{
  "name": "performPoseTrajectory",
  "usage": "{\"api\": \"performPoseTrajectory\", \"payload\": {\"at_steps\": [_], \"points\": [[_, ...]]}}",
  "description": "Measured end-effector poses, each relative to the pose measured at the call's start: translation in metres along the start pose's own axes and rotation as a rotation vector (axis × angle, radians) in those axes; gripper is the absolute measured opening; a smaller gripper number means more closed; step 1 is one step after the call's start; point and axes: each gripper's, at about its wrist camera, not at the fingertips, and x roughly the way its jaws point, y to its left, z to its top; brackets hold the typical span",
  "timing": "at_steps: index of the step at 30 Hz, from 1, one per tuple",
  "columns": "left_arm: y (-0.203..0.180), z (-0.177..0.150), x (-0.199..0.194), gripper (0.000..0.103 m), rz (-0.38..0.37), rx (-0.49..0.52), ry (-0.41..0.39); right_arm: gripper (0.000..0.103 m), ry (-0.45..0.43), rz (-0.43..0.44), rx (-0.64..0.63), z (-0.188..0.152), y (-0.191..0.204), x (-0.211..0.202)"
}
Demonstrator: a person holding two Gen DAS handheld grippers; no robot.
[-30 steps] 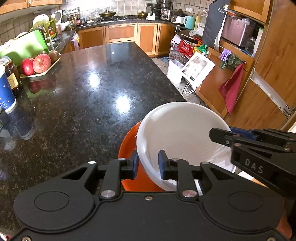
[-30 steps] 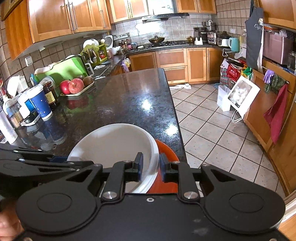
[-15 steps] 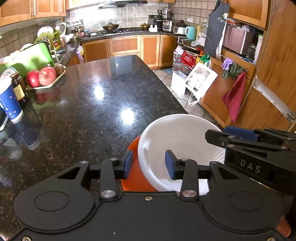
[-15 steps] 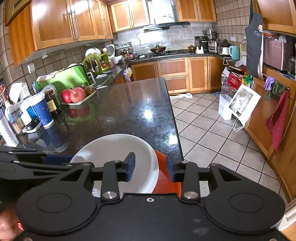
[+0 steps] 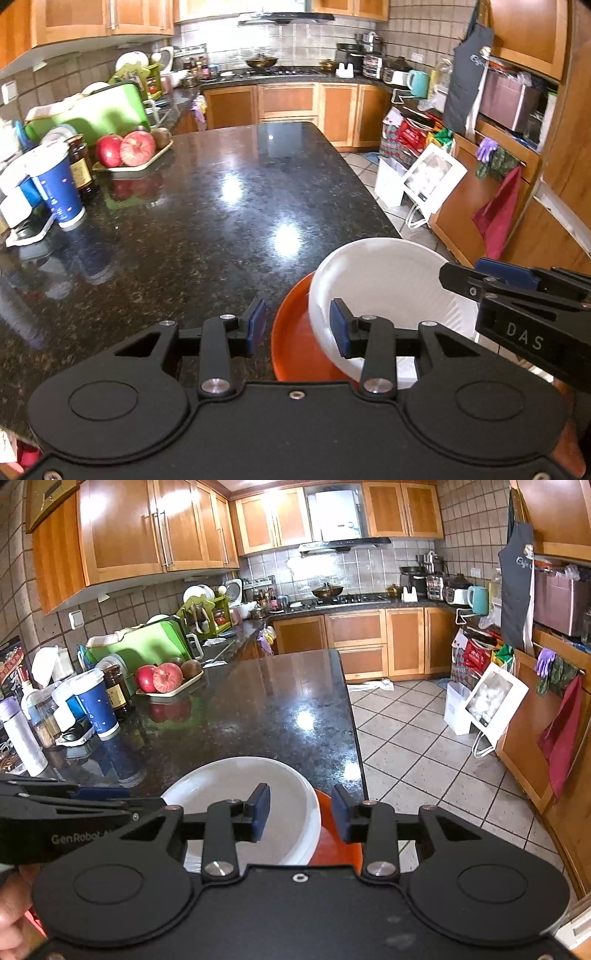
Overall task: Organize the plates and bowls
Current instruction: 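Lower the white bowls onto the orange plate with the left gripper, then open the left gripper and pull it back from the bowl rim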
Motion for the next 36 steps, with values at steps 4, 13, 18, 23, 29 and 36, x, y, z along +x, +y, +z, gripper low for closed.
{"api": "performPoseTrajectory", "payload": {"at_steps": [4, 13, 18, 23, 29, 36], "points": [[0.003, -0.001, -0.003, 0.048, 0.023, -0.016, 0.008, 0.039, -0.014, -0.008, -0.005, -0.001, 0.003, -0.005], [0.017, -0.003, -0.012, 0.048, 0.008, -0.046, 0.016, 0.039, -0.052, -0.057, 0.008, -0.005, 0.017, -0.024], [0.022, -0.007, -0.016, 0.048, -0.004, -0.041, 0.031, 0.039, -0.053, -0.107, 0.022, -0.009, 0.027, -0.034], [0.020, -0.016, -0.019, 0.048, 0.012, -0.027, 0.046, 0.039, -0.045, -0.142, 0.025, -0.018, 0.036, -0.047], [0.013, -0.029, -0.020, 0.048, -0.003, -0.004, 0.080, 0.039, -0.019, -0.147, 0.046, -0.033, 0.040, -0.061], [-0.002, -0.039, -0.022, 0.048, 0.030, 0.019, 0.087, 0.039, -0.003, -0.152, 0.051, -0.046, 0.034, -0.069]]}}
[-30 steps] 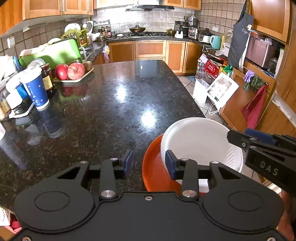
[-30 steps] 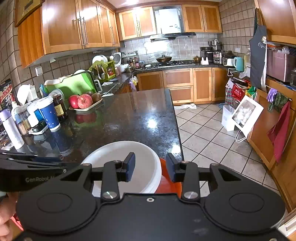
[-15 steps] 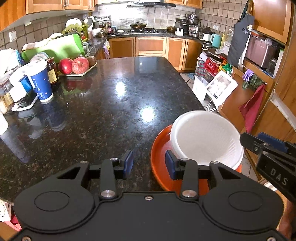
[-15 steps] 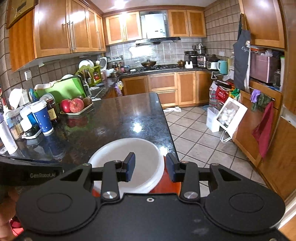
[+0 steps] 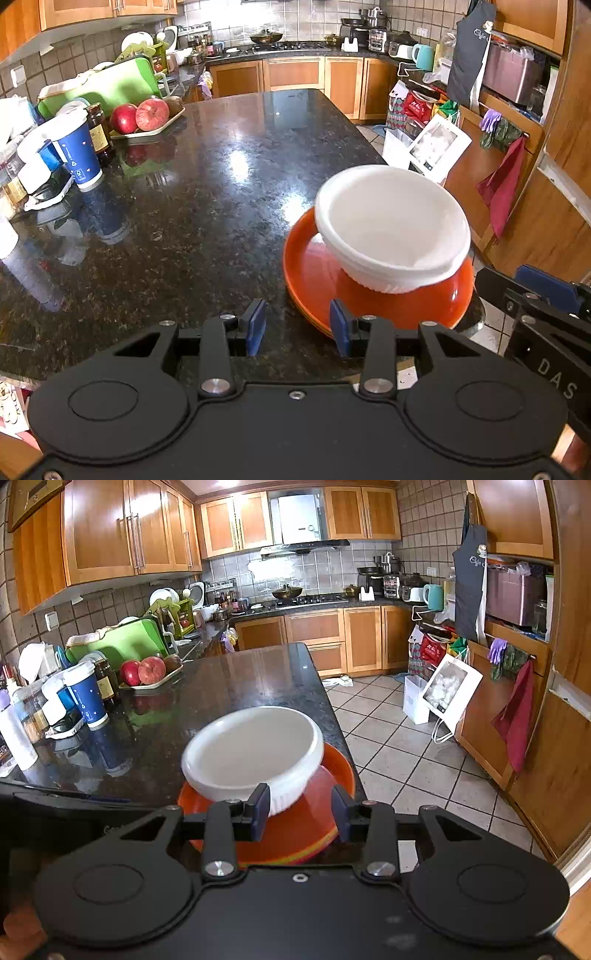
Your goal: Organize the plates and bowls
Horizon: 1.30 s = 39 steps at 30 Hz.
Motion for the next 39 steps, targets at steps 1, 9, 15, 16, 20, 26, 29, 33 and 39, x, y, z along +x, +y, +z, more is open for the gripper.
{"api": "performPoseTrajectory", "payload": {"at_steps": [1, 9, 15, 16, 20, 26, 29, 33, 39], "points": [[-0.004, -0.001, 0.000, 0.048, 0.005, -0.001, 0.001, 0.039, 0.000, -0.007, -0.006, 0.000, -0.001, 0.000], [-0.030, -0.007, 0.001, 0.048, 0.031, -0.026, 0.011, 0.039, 0.039, 0.013, -0.046, 0.001, -0.024, 0.004], [-0.036, -0.011, 0.005, 0.048, 0.063, -0.063, 0.025, 0.039, 0.052, 0.044, -0.070, 0.001, -0.036, 0.009], [-0.037, -0.012, 0.005, 0.048, 0.066, -0.067, 0.027, 0.039, 0.053, 0.050, -0.073, 0.001, -0.037, 0.010], [-0.041, -0.014, 0.004, 0.048, 0.076, -0.075, 0.030, 0.039, 0.057, 0.071, -0.079, 0.000, -0.039, 0.011], [-0.046, -0.018, -0.001, 0.048, 0.088, -0.079, 0.023, 0.039, 0.055, 0.100, -0.091, -0.002, -0.040, 0.009], [-0.047, -0.019, -0.002, 0.048, 0.087, -0.083, 0.021, 0.039, 0.052, 0.108, -0.094, -0.002, -0.039, 0.008], [-0.047, -0.020, -0.004, 0.048, 0.090, -0.090, 0.017, 0.039, 0.049, 0.116, -0.096, -0.002, -0.040, 0.007], [-0.047, -0.021, -0.004, 0.048, 0.091, -0.090, 0.017, 0.039, 0.051, 0.119, -0.098, -0.003, -0.040, 0.007]]}}
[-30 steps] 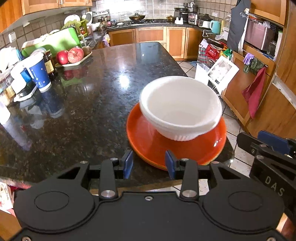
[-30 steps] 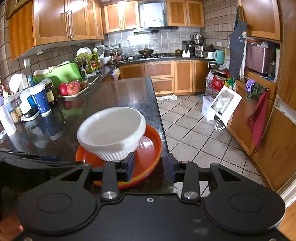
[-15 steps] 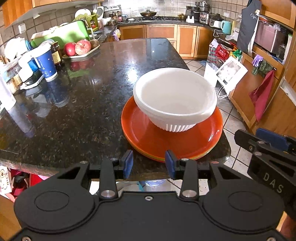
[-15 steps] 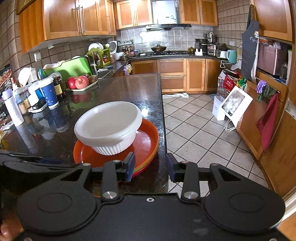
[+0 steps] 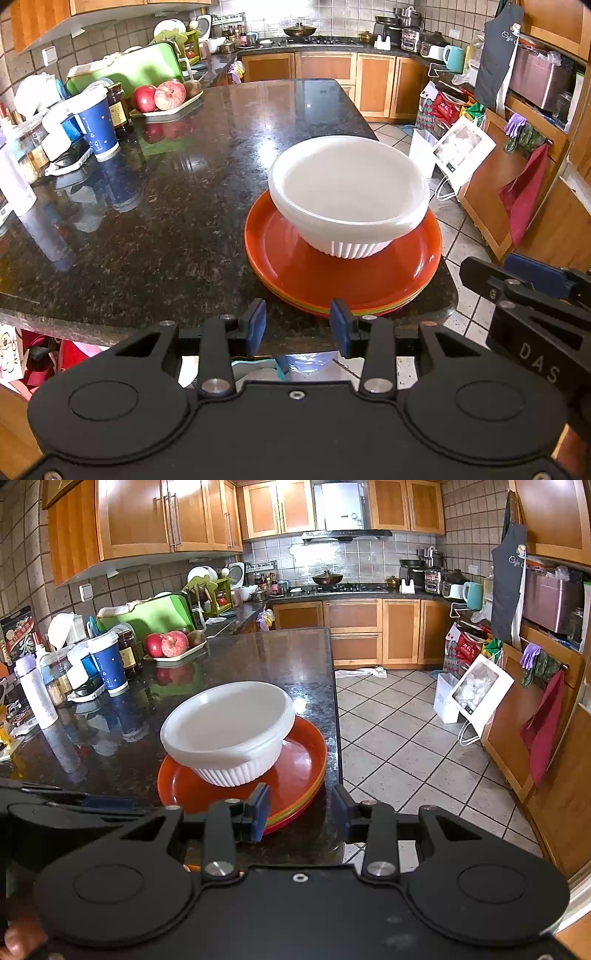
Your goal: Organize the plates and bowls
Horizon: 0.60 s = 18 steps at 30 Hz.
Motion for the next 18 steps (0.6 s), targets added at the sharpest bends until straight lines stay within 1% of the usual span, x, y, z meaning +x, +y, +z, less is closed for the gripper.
{"api": "performPoseTrajectory", "payload": {"at_steps": [18], "points": [[0.0018, -0.0018, -0.0025, 0.048, 0.003, -0.005, -0.002, 0.039, -0.001, 0.012, -0.006, -0.0014, 0.0000, -0.0026]]}}
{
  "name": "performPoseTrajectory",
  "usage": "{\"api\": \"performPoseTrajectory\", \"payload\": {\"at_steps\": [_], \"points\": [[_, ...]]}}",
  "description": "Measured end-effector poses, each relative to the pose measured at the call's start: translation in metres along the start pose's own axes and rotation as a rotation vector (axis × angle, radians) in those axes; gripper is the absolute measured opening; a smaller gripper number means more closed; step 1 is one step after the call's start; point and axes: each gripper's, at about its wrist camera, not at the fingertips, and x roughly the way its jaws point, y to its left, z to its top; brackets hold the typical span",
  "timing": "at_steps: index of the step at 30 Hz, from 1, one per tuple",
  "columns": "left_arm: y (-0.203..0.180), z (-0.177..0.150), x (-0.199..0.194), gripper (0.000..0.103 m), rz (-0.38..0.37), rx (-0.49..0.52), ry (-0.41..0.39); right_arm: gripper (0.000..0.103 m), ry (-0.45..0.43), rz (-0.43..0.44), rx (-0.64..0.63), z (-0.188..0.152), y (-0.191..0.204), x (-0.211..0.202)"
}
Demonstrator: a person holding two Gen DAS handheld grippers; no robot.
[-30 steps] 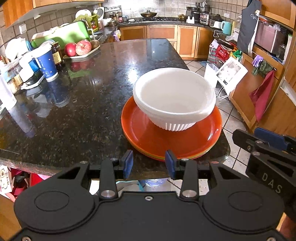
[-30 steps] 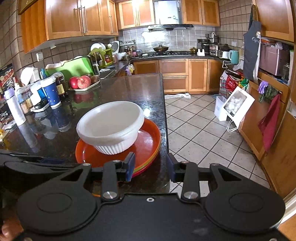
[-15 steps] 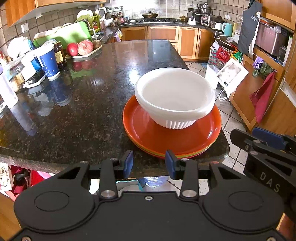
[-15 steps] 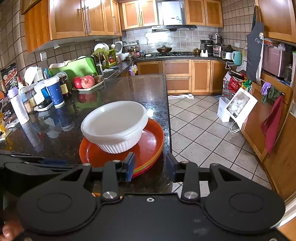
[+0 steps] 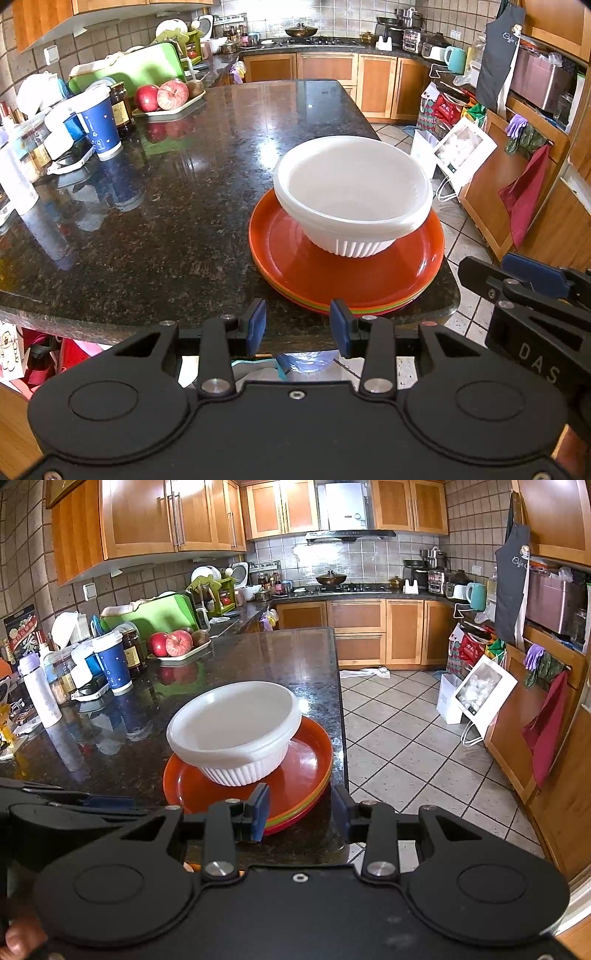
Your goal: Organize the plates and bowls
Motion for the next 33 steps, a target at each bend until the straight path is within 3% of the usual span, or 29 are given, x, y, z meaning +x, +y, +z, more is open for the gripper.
{"api": "performPoseTrajectory", "payload": {"at_steps": [33], "points": [[-0.012, 0.004, 0.004, 0.048, 0.013, -0.012, 0.006, 0.039, 0.001, 0.046, -0.016, 0.003, -0.011, 0.004]]}}
